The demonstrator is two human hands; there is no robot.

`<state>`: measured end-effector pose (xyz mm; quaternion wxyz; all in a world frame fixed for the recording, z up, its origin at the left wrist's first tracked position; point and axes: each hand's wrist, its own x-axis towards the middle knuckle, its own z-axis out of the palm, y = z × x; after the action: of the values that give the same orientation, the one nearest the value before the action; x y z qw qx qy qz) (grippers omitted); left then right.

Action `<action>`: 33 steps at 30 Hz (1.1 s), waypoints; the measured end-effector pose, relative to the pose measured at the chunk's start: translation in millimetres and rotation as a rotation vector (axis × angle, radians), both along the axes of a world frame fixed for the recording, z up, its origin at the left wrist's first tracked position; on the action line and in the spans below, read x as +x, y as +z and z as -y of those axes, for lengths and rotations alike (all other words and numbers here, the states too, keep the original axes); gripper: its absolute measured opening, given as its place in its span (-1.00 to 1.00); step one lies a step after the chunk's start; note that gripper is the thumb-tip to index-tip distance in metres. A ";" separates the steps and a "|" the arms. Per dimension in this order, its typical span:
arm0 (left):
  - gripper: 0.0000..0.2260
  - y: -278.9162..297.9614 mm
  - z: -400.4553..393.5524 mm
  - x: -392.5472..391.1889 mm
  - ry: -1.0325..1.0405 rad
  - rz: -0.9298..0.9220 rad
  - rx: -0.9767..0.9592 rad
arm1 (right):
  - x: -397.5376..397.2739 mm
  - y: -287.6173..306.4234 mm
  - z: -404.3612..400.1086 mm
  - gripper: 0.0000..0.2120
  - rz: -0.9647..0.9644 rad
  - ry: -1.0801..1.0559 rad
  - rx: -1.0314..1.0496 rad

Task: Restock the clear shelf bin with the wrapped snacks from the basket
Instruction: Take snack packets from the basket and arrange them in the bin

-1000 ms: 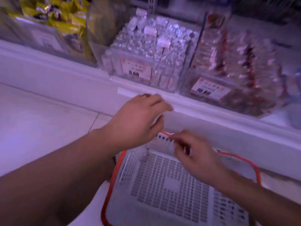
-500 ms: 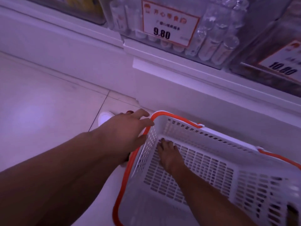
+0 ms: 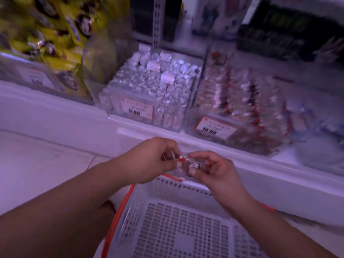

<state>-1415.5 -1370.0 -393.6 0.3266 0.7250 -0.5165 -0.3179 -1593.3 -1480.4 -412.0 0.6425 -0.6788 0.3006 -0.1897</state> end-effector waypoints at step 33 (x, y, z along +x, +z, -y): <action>-0.52 55.8 83.4 10.5 0.238 0.568 -0.349 | 158.8 80.6 253.2 -0.81 -0.448 -0.151 -1.421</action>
<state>-1404.9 -1453.5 -337.8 0.3237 0.7728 -0.5451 0.0297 -1434.5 -1733.6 -331.5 -0.0420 -0.9304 0.2750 -0.2388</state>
